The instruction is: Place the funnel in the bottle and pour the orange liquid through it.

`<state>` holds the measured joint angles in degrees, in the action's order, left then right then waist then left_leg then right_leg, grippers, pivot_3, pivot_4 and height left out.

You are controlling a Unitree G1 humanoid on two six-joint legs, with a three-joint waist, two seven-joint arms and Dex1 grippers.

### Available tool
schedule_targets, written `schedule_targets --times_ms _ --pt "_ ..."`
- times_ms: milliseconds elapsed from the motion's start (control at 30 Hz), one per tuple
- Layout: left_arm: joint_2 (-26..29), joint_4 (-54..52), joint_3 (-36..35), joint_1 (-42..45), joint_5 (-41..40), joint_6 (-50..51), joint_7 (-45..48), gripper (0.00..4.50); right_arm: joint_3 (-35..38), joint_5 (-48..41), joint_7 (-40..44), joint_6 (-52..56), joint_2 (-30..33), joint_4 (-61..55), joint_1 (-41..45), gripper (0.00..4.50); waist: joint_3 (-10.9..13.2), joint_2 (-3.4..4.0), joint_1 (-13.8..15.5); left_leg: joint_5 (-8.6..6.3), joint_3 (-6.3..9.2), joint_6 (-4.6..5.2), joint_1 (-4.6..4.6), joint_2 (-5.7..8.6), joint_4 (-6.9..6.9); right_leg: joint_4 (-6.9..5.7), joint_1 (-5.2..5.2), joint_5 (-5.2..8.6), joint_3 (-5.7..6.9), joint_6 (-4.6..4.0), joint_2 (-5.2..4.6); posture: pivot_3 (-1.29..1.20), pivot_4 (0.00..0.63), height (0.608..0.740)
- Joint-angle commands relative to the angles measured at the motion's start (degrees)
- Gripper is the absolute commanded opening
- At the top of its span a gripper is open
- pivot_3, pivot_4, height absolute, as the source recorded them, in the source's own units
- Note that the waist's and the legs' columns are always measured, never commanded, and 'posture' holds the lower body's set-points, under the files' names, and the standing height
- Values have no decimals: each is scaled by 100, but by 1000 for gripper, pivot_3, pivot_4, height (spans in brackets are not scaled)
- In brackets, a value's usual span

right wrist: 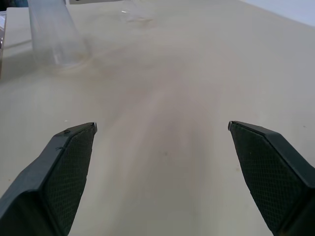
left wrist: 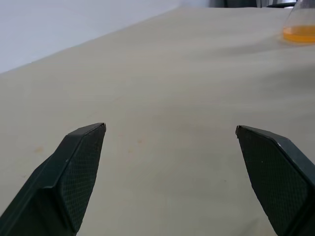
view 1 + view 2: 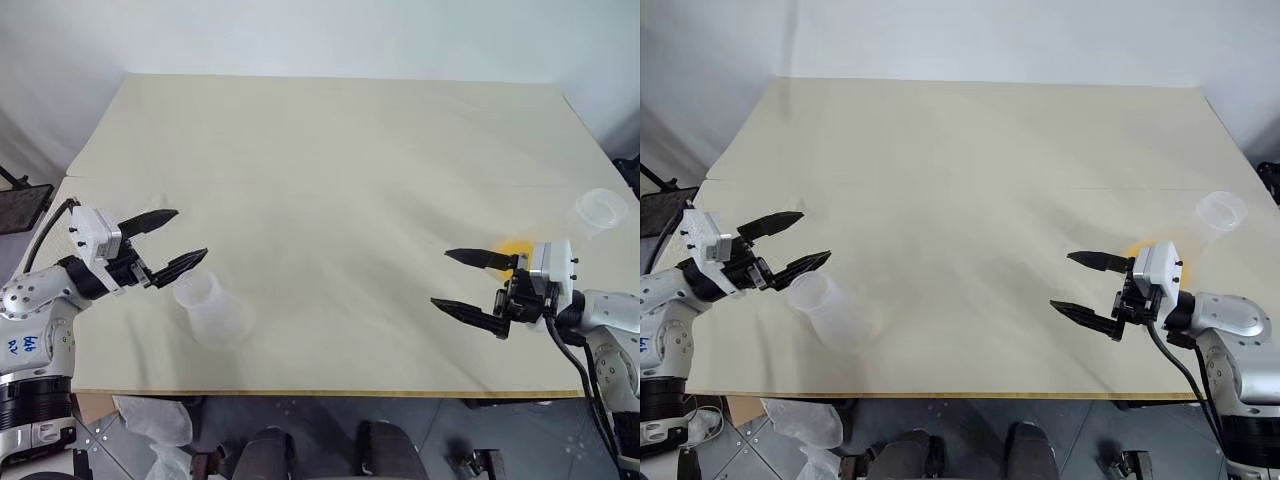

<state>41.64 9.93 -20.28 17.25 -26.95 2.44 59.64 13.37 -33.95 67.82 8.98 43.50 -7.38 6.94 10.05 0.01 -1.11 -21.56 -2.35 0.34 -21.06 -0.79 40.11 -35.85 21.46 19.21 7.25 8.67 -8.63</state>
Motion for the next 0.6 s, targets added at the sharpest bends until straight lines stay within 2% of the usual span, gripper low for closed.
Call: schedule_targets --times_ms 33,200,367,600 --pt "63 -101 -103 -45 -16 -92 -47 4500 107 -37 -61 -64 -39 -209 -20 4493 0 0 1 0 0 0 0 0 0 0 0 0 0 0 0 0 150 740" --pt "-6 -133 -398 -160 -380 299 -251 4500 10 -87 -159 -11 -183 -246 130 4493 0 0 -16 0 1 0 1 -1 1 -1 0 0 0 0 0 0 150 740" --pt "-71 -214 -1033 -631 -902 636 -374 4500 -263 -249 -253 146 -458 -451 496 4493 0 1 -60 0 -1 0 4 -6 -1 -2 1 0 0 0 2 0 150 740" --pt "-74 -609 -1682 -1951 -1405 1180 -136 4500 -706 -486 -363 471 -797 -1087 898 4493 0 0 -23 0 6 0 2 -2 1 -4 0 0 -2 0 -2 0 150 740"
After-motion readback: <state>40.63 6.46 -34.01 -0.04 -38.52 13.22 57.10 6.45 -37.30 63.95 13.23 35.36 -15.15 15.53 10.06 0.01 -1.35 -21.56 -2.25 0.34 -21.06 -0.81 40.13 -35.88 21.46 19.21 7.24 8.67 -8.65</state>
